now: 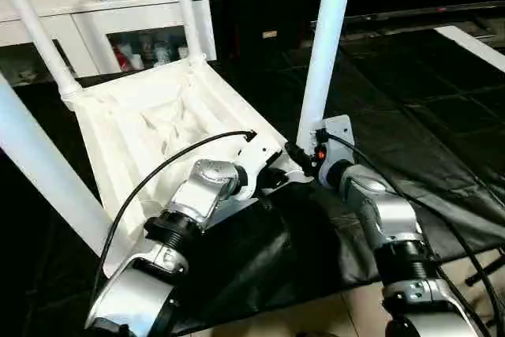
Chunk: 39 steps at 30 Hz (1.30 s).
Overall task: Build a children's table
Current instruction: Rotate leg to tighten
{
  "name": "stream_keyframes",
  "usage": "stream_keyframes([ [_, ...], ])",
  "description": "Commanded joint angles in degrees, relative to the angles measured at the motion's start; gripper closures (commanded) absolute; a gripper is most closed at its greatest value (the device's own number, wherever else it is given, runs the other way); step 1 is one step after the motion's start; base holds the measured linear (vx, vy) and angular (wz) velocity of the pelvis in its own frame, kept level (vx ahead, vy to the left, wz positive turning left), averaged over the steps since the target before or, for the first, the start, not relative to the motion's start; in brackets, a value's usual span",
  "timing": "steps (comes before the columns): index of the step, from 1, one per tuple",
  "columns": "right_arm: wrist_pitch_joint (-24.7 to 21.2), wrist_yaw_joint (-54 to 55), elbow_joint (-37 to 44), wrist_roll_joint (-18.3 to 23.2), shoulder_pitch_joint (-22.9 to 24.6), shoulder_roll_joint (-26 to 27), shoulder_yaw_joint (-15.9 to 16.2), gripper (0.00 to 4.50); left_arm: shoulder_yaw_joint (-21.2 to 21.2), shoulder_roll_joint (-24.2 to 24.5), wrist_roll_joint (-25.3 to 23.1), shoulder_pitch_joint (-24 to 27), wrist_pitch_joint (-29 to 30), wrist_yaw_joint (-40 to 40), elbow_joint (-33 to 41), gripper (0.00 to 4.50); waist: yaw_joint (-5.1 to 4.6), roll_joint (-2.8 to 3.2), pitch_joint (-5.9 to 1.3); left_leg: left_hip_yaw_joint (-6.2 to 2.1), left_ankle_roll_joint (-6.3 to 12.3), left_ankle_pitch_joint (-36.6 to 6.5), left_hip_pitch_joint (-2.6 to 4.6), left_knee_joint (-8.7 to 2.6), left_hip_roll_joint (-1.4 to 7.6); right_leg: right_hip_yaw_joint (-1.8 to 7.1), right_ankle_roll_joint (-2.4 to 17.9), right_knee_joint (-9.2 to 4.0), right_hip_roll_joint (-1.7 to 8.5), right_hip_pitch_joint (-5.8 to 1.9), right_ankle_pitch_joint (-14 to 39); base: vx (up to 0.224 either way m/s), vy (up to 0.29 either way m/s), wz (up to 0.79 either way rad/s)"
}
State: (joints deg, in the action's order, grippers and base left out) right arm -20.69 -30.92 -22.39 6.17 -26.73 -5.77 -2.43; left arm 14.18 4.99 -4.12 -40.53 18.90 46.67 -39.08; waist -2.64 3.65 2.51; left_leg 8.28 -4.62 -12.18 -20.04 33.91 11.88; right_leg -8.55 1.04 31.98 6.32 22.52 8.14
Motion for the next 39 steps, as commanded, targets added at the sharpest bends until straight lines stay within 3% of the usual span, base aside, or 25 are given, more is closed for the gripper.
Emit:
stream_keyframes([
  [1, -1.5, -5.4, -0.2, 1.5, 1.8, 0.7, 4.5, 1.12, 1.2, 0.5, 0.2, -0.1, -1.5, 2.1, 2.1, 4.50, 0.87, -1.03, -3.77, 0.46, 6.43, -8.6, -1.37, -3.61, 0.34, 2.83, 10.3, -3.54, 2.57, -3.94, 17.2, 0.000, 0.000, 0.00],
  [3, -0.9, -10.2, 1.4, 1.9, 3.1, -1.9, 5.5, 0.95, 2.1, 2.0, 0.1, 0.6, -2.4, 5.2, 2.5, 4.50, 1.30, -0.91, -4.01, 0.44, 6.94, -6.7, -1.39, -3.43, 0.37, 2.79, 10.8, -3.16, 2.39, -3.98, 15.2, 0.000, 0.000, 0.00],
  [5, 0.4, -16.7, 2.9, 2.7, 4.3, -5.6, 6.7, 0.79, 3.6, 4.0, -0.1, 1.2, -4.4, 9.6, 2.8, 4.50, 1.79, -0.86, -3.85, 0.55, 7.64, -7.4, -1.33, -3.46, 0.55, 2.87, 11.1, -3.25, 2.37, -3.80, 15.1, 0.000, 0.000, 0.00],
  [11, 2.9, -30.4, 3.8, 6.2, 4.0, -12.8, 6.7, 0.29, 6.9, 8.3, 0.3, 1.7, -11.7, 20.5, 2.8, 4.50, 3.39, -0.69, -3.80, 0.73, 6.46, -9.7, -0.69, -3.82, 1.01, 3.18, 11.3, -3.19, 2.29, -3.49, 16.2, 0.000, 0.000, 0.00],
  [12, 3.2, -33.0, 4.0, 6.5, 4.0, -14.2, 7.2, 0.20, 7.4, 9.0, 0.5, 1.8, -12.5, 22.4, 3.1, 4.50, 3.86, -0.56, -3.84, 0.85, 6.19, -9.6, -0.27, -3.79, 1.11, 3.29, 11.7, -3.15, 2.30, -3.16, 15.5, 0.000, 0.000, 0.00],
  [13, 3.2, -33.0, 4.0, 6.5, 4.0, -14.2, 7.2, 0.20, 7.4, 9.0, 0.5, 1.8, -12.5, 22.4, 3.1, 4.50, 3.99, -0.61, -3.84, 0.86, 6.20, -9.5, -0.33, -3.82, 1.13, 3.30, 11.9, -3.02, 2.26, -3.21, 15.2, 0.000, 0.000, 0.00],
  [14, 3.4, -40.0, 4.9, 7.5, 3.9, -17.6, 8.6, 0.20, 8.3, 10.7, 1.3, 2.2, -14.0, 27.1, 4.4, 4.50, 4.70, -0.60, -3.99, 0.93, 6.30, -8.6, -0.35, -3.73, 1.19, 3.35, 12.0, -2.71, 2.24, -3.32, 14.2, 0.000, 0.000, 0.00],
  [15, 3.5, -41.6, 5.0, 7.8, 3.8, -18.3, 8.9, 0.20, 8.5, 11.1, 1.5, 2.2, -14.4, 28.1, 4.6, 4.50, 5.37, -0.74, -4.09, 1.13, 6.74, -7.7, -0.05, -3.63, 1.37, 3.58, 12.7, -2.41, 2.25, -3.21, 12.3, 0.000, 0.000, 0.00],
  [18, 4.4, -46.3, 5.0, 8.3, 3.4, -20.4, 10.0, 0.20, 9.5, 12.4, 1.3, 2.3, -16.8, 31.1, 4.6, 4.50, 6.23, -1.03, -4.23, 1.43, 7.88, -5.0, -0.28, -3.40, 1.29, 4.10, 14.2, -1.60, 2.13, -3.09, 8.6, 0.000, 0.000, 0.00],
  [21, 7.2, -51.9, 3.1, 8.1, 2.0, -22.0, 11.7, 0.20, 10.8, 14.1, 1.4, 2.9, -19.7, 35.1, 5.1, 4.50, 6.67, -1.52, -4.15, 1.64, 7.74, -5.5, -0.51, -3.39, 1.22, 4.30, 13.6, -1.63, 2.27, -3.14, 11.2, 0.000, 0.000, 0.00],
  [25, 8.5, -53.1, 0.4, 7.3, 0.4, -21.9, 12.9, 0.54, 11.2, 14.4, 1.8, 3.4, -19.9, 36.4, 6.2, 4.50, 7.37, -1.40, -3.81, 1.83, 5.76, -8.0, -0.12, -3.55, 1.28, 4.53, 12.3, -2.19, 2.45, -2.67, 17.2, 0.000, 0.000, 0.00],
  [26, 8.5, -53.3, -0.1, 7.3, 0.1, -21.7, 13.3, 0.57, 11.3, 14.5, 1.8, 3.6, -20.0, 36.6, 6.4, 4.50, 7.56, -1.71, -3.77, 1.98, 5.23, -8.5, 0.19, -3.60, 1.29, 4.62, 12.0, -2.41, 2.37, -2.44, 18.2, 0.000, 0.000, 0.00],
  [29, 9.5, -54.0, -1.4, 7.0, -0.8, -21.1, 13.8, 0.87, 11.8, 14.8, 1.9, 4.0, -20.6, 37.3, 7.1, 4.50, 7.62, -1.80, -3.85, 1.88, 4.98, -7.9, -0.14, -3.63, 1.30, 4.61, 11.8, -2.12, 2.30, -2.60, 17.7, 0.000, 0.000, 0.00],
  [39, 11.6, -57.0, -4.2, 7.1, -2.2, -20.6, 15.5, 1.80, 12.4, 15.3, 1.9, 4.4, -21.4, 38.8, 8.3, 4.50, 7.63, -1.79, -4.00, 1.86, 5.63, -6.7, -0.29, -3.46, 1.22, 4.56, 12.5, -1.80, 2.21, -2.75, 15.1, 0.000, 0.000, 0.00],
])
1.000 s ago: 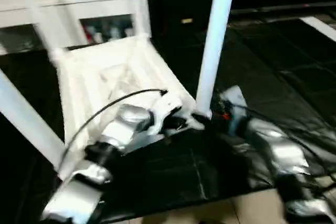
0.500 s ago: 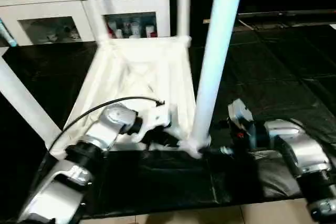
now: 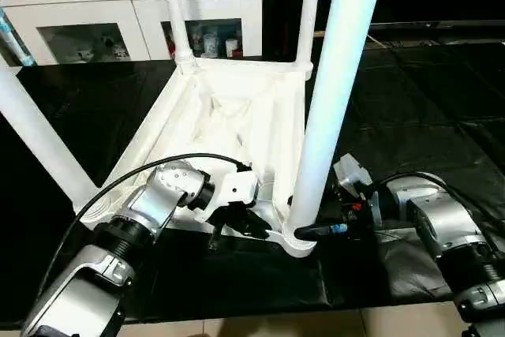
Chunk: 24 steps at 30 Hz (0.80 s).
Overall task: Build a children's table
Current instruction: Rotate leg to tighten
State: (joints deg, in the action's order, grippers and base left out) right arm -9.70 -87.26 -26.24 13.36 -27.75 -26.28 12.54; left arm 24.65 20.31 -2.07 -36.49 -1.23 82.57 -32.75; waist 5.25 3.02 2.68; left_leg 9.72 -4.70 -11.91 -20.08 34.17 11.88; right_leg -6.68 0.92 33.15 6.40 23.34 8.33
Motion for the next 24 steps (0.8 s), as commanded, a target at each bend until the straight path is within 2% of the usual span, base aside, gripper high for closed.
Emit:
stream_keyframes([
  [1, 0.8, -0.8, -0.4, -0.1, -1.1, 0.0, 0.6, 1.89, 2.0, 0.0, -0.2, 0.3, -1.3, 2.9, 2.0, 4.50, -0.26, -1.14, -4.15, 0.41, 5.67, -7.1, -0.26, -3.75, 1.23, 2.67, 12.6, -2.99, 2.10, -3.57, 15.1, 0.000, 0.000, 0.00],
  [5, 1.3, -1.1, -0.7, -0.1, -1.0, 0.2, 0.7, 2.24, 2.2, 0.1, -0.1, 0.4, -1.3, 3.0, 2.2, 4.50, -0.28, -1.14, -4.18, 0.37, 5.36, -7.4, -0.26, -3.77, 1.23, 2.66, 12.4, -3.04, 2.11, -3.60, 15.6, 0.000, 0.000, 0.00],
  [11, 1.3, -1.3, 0.0, 0.5, -0.2, 0.9, 0.8, 2.44, 2.2, -0.1, -0.5, 0.2, -1.5, 2.2, 1.4, 4.50, -0.29, -0.91, -4.22, 0.35, 5.38, -7.4, -0.24, -3.74, 1.20, 2.61, 12.5, -3.06, 2.04, -3.66, 15.1, 0.000, 0.000, 0.00],
  [14, 0.0, -0.6, 1.2, 1.6, 0.7, 1.4, 0.5, 2.47, 1.8, -0.6, -0.6, 0.0, -0.5, 0.8, 0.8, 4.50, -0.33, -0.86, -4.23, 0.33, 5.32, -7.5, -0.27, -3.75, 1.20, 2.61, 12.7, -3.01, 1.96, -3.69, 14.6, 0.000, 0.000, 0.00],
  [15, -1.2, 1.0, 2.0, 2.0, 1.3, 1.9, 0.1, 2.47, 1.4, -1.0, -0.7, -0.4, 0.5, -0.3, 0.3, 4.50, -0.27, -0.63, -4.20, 0.32, 5.25, -7.7, -0.21, -3.76, 1.19, 2.61, 12.7, -3.03, 1.97, -3.67, 14.6, 0.000, 0.000, 0.00],
  [17, -2.9, 2.9, 2.8, 2.1, 1.7, 2.4, -0.1, 2.48, 0.9, -1.4, -0.7, -0.7, 1.5, -1.4, -0.1, 4.50, -0.28, -0.68, -4.19, 0.30, 5.10, -7.6, -0.22, -3.81, 1.18, 2.61, 12.7, -3.04, 1.92, -3.73, 14.5, 0.000, 0.000, 0.00],
  [19, -5.0, 9.9, 3.4, 0.3, 2.2, 4.3, -0.6, 2.49, -0.5, -3.0, -0.6, -1.7, 3.9, -5.2, -1.4, 4.50, -0.46, -0.51, -3.93, 0.36, 4.45, -8.7, -0.21, -3.93, 1.08, 2.57, 11.9, -3.39, 1.84, -3.63, 16.8, 0.000, 0.000, 0.00],
  [21, -6.6, 16.5, 3.6, -1.0, 2.3, 6.7, -1.4, 2.49, -1.8, -4.5, -0.6, -2.6, 6.2, -8.9, -2.5, 4.50, -0.81, -0.49, -3.74, 0.21, 2.80, -11.2, -0.02, -4.12, 0.75, 2.28, 9.4, -4.11, 1.91, -3.62, 23.3, 0.000, 0.000, 0.00],
  [22, -7.3, 20.5, 3.5, -1.9, 2.3, 8.4, -1.8, 2.49, -2.5, -5.5, -0.7, -3.2, 7.6, -11.3, -3.2, 4.50, -0.94, -0.39, -3.65, 0.26, 2.43, -11.6, 0.09, -4.16, 0.69, 2.26, 8.8, -4.38, 1.86, -3.46, 24.4, 0.000, 0.000, 0.00],
  [23, -8.2, 24.4, 3.3, -3.0, 2.2, 9.9, -2.2, 2.49, -3.2, -6.4, -0.7, -3.8, 8.7, -13.5, -4.0, 4.50, -1.43, -0.42, -3.43, 0.08, 1.71, -13.0, 0.01, -4.19, 0.36, 1.95, 7.4, -4.78, 1.83, -3.52, 27.7, 0.000, 0.000, 0.00],
  [24, -9.1, 28.7, 2.7, -4.2, 1.9, 11.7, -2.4, 2.49, -3.8, -7.4, -0.7, -4.4, 9.9, -15.6, -4.9, 4.50, -2.63, -0.41, -3.12, -0.07, 0.96, -15.5, 0.10, -4.14, -0.05, 1.43, 5.0, -5.68, 1.70, -3.38, 32.8, 0.000, 0.000, 0.00],
])
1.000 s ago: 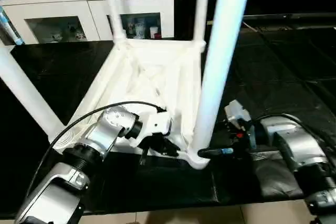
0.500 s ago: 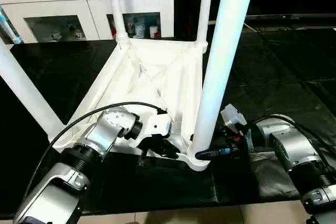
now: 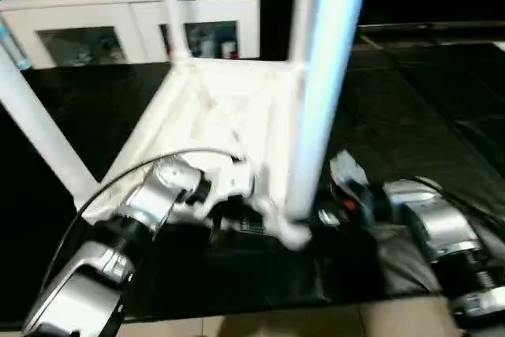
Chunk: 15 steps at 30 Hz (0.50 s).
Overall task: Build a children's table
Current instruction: Rotate leg to tighten
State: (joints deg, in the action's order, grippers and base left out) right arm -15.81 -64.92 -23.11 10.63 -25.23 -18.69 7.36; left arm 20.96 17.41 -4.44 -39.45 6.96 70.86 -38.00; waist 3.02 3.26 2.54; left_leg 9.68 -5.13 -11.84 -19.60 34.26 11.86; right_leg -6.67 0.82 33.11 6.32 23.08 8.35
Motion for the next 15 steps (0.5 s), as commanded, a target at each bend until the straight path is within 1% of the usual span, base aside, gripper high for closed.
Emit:
stream_keyframes([
  [1, -3.0, 6.3, -0.5, -1.4, -0.7, 4.1, 2.7, 2.49, -0.2, -4.5, 1.7, -1.5, 1.7, -3.9, 0.3, 4.50, -0.72, -0.63, -2.96, -0.13, 1.44, -16.3, -0.39, -4.16, -0.19, 1.15, 4.4, -5.86, 1.80, -3.13, 34.0, 0.000, 0.000, 0.00],
  [2, -6.2, 16.5, -2.1, -3.2, -2.0, 8.6, 1.2, 2.50, -2.3, -7.5, 2.0, -3.0, 4.5, -9.9, -1.9, 4.50, -1.12, -0.29, -2.97, -0.30, 1.27, -16.9, -0.38, -4.17, -0.24, 1.03, 4.0, -5.96, 1.83, -3.16, 34.6, 0.000, 0.000, 0.00],
  [3, -6.6, 18.8, -2.5, -3.5, -2.4, 9.6, 0.9, 2.51, -2.8, -8.2, 2.1, -3.3, 5.1, -11.3, -2.4, 4.50, -2.17, -0.25, -2.76, -0.45, 0.82, -18.1, -0.43, -4.03, -0.44, 0.52, 3.2, -6.30, 1.61, -2.92, 36.1, 0.000, 0.000, 0.00],
  [4, -6.8, 20.3, -2.7, -3.7, -2.6, 10.3, 0.7, 2.51, -3.1, -8.6, 2.2, -3.5, 5.5, -12.1, -2.7, 4.50, -2.61, -0.26, -2.93, -0.69, 0.50, -18.7, -0.47, -3.95, -0.47, 0.25, 2.9, -6.36, 1.71, -3.04, 36.7, 0.000, 0.000, 0.00],
  [5, -7.3, 26.6, -4.1, -4.6, -3.9, 13.2, -0.4, 2.51, -4.9, -10.9, 2.6, -4.4, 7.1, -17.2, -3.8, 4.50, -3.53, -0.48, -2.89, -0.79, 0.94, -20.0, -0.64, -3.65, -0.82, -0.40, 1.4, -6.97, 1.55, -3.09, 38.2, 0.000, 0.000, 0.00],
  [6, -7.3, 26.6, -4.1, -4.6, -3.9, 13.2, -0.4, 2.51, -4.9, -10.9, 2.6, -4.4, 7.1, -17.2, -3.8, 4.50, -4.33, -0.04, -2.90, -0.84, 1.39, -20.8, -0.20, -3.43, -0.82, -0.74, 1.5, -7.44, 1.73, -2.65, 38.4, 0.000, 0.000, 0.00],
  [7, -7.6, 31.0, -4.9, -5.5, -4.9, 15.4, -0.9, 2.52, -5.8, -12.6, 2.4, -5.0, 8.1, -20.8, -3.9, 4.50, -4.90, -0.01, -3.20, -1.11, 1.81, -20.5, -0.55, -3.47, -0.77, -1.06, 1.4, -7.45, 1.67, -3.18, 37.0, 0.000, 0.000, 0.00],
  [8, -7.8, 32.2, -5.1, -5.7, -5.2, 16.2, -1.1, 2.52, -6.1, -13.2, 2.2, -5.1, 8.5, -21.9, -3.8, 4.50, -5.02, 0.23, -3.37, -1.30, 2.18, -20.0, -0.72, -3.64, -0.60, -1.05, 1.9, -7.39, 1.87, -3.37, 35.4, 0.000, 0.000, 0.00],
  [9, -7.9, 32.4, -5.1, -5.7, -5.3, 16.4, -1.2, 2.52, -6.2, -13.3, 2.2, -5.2, 8.6, -22.1, -3.8, 4.50, -5.31, 0.50, -3.54, -1.63, 2.92, -19.3, -1.13, -4.09, -0.09, -0.95, 3.5, -6.98, 1.98, -3.73, 31.0, 0.000, 0.000, 0.00],
  [10, -8.2, 34.1, -5.2, -6.4, -5.6, 17.4, -1.1, 2.52, -6.7, -14.3, 2.0, -5.3, 9.2, -23.6, -3.4, 4.50, -5.41, 0.45, -3.61, -1.66, 3.30, -19.0, -1.21, -4.19, 0.06, -0.87, 4.3, -6.88, 2.00, -3.81, 29.0, 0.000, 0.000, 0.00],
  [11, -8.4, 34.2, -5.0, -6.5, -5.6, 17.6, -1.0, 2.52, -6.8, -14.5, 2.0, -5.3, 9.3, -23.8, -3.2, 4.50, -5.51, 0.36, -3.71, -1.56, 3.66, -18.1, -1.16, -4.27, 0.17, -0.50, 6.3, -6.43, 2.02, -3.70, 25.3, 0.000, 0.000, 0.00],
  [12, -8.8, 34.7, -4.7, -7.0, -5.5, 18.1, -0.8, 2.52, -7.1, -14.9, 2.1, -5.2, 9.7, -24.2, -2.8, 4.50, -5.51, 0.22, -3.76, -1.42, 4.12, -17.0, -1.41, -4.27, 0.10, -0.25, 7.6, -6.05, 2.01, -3.87, 23.3, 0.000, 0.000, 0.00],
  [13, -9.0, 35.1, -4.6, -6.9, -5.5, 18.3, -1.1, 2.52, -7.0, -14.9, 2.0, -5.2, 9.7, -24.1, -2.6, 4.50, -5.43, 0.25, -3.81, -1.38, 4.30, -16.3, -1.46, -4.27, 0.16, -0.10, 8.1, -5.84, 2.09, -3.92, 22.3, 0.000, 0.000, 0.00],
  [14, -9.5, 36.3, -4.5, -6.8, -5.5, 18.9, -1.8, 2.52, -7.0, -15.1, 1.8, -5.1, 9.8, -24.2, -2.5, 4.50, -5.42, 0.25, -3.90, -1.34, 4.75, -14.8, -1.63, -4.31, 0.27, 0.18, 9.1, -5.48, 2.15, -4.07, 20.0, 0.000, 0.000, 0.00],
  [15, -9.7, 36.6, -4.4, -6.2, -5.5, 19.1, -2.5, 2.52, -7.0, -15.0, 1.6, -4.9, 9.9, -24.1, -2.3, 4.50, -5.29, 0.43, -3.99, -1.27, 5.01, -13.4, -1.62, -4.23, 0.27, 0.28, 10.0, -5.19, 2.21, -4.15, 17.9, 0.000, 0.000, 0.00],
])
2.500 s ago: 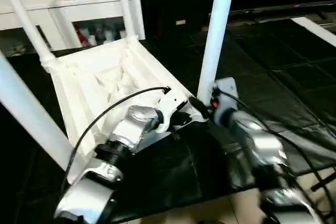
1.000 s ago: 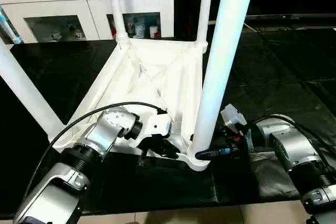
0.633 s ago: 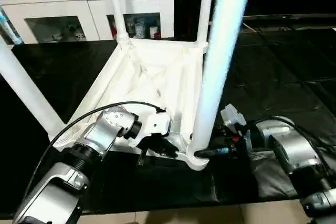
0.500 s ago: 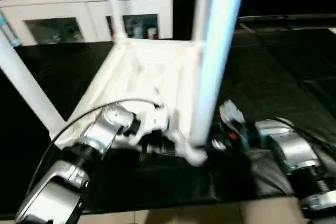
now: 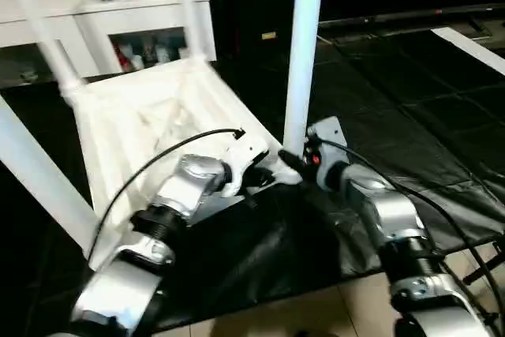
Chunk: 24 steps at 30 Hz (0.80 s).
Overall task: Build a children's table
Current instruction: Rotate leg to tighten
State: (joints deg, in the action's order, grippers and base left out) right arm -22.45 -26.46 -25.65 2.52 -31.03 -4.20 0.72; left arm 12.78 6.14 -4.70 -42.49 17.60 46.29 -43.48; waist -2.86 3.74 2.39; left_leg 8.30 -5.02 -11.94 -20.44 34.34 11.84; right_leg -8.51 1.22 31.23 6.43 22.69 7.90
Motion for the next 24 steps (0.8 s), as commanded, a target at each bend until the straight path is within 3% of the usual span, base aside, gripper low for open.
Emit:
stream_keyframes([
  [1, -3.1, -1.8, -1.8, 2.2, 0.3, 4.7, 3.8, 1.98, 1.2, -3.7, 1.8, -1.7, -0.7, 0.5, 3.3, 4.50, 0.58, -0.14, -3.86, 0.20, 5.06, -12.9, -0.75, -4.30, 0.29, 2.17, 9.9, -3.27, 2.05, -3.75, 17.8, 0.000, 0.000, 0.00],
  [7, -1.9, -5.1, 0.5, 3.7, 2.3, 2.8, 3.3, 1.40, 2.2, -1.1, 1.6, 0.2, -2.2, 4.5, 5.1, 4.50, 1.38, -0.01, -3.92, 0.46, 5.56, -10.7, -0.72, -4.15, 0.33, 2.36, 10.4, -3.07, 2.18, -3.82, 17.6, 0.000, 0.000, 0.00],
  [12, -0.1, -13.9, 3.2, 4.5, 4.5, -1.9, 4.8, 0.91, 4.0, 2.4, 1.5, 1.5, -5.0, 11.2, 6.0, 4.50, 2.46, 0.22, -4.16, 0.52, 6.65, -7.2, -0.57, -4.07, 0.59, 2.73, 12.5, -2.09, 2.03, -3.84, 10.7, 0.000, 0.000, 0.00],
  [18, 4.6, -29.4, 4.6, 6.8, 6.6, -10.7, 6.4, 0.39, 6.1, 6.8, 2.4, 3.1, -10.7, 21.8, 7.3, 4.50, 4.15, 0.35, -3.90, 0.87, 6.21, -11.0, -0.17, -4.15, 0.79, 2.88, 12.0, -2.40, 2.10, -3.77, 14.0, 0.000, 0.000, 0.00],
  [21, 7.0, -34.9, 4.2, 6.3, 6.7, -14.4, 6.8, 0.12, 6.8, 8.4, 3.6, 3.7, -11.9, 26.9, 8.4, 4.50, 5.32, 0.36, -3.93, 0.96, 5.40, -11.1, 0.20, -4.23, 1.03, 2.96, 11.5, -2.36, 2.09, -3.49, 15.6, 0.000, 0.000, 0.00],
  [24, 9.2, -39.4, 3.9, 5.8, 6.2, -17.3, 7.8, 0.12, 8.2, 9.7, 3.5, 4.0, -13.7, 30.2, 8.5, 4.50, 6.02, 0.30, -3.96, 1.05, 5.23, -10.6, 0.19, -4.24, 1.16, 3.15, 11.3, -2.27, 2.11, -3.42, 15.9, 0.000, 0.000, 0.00],
])
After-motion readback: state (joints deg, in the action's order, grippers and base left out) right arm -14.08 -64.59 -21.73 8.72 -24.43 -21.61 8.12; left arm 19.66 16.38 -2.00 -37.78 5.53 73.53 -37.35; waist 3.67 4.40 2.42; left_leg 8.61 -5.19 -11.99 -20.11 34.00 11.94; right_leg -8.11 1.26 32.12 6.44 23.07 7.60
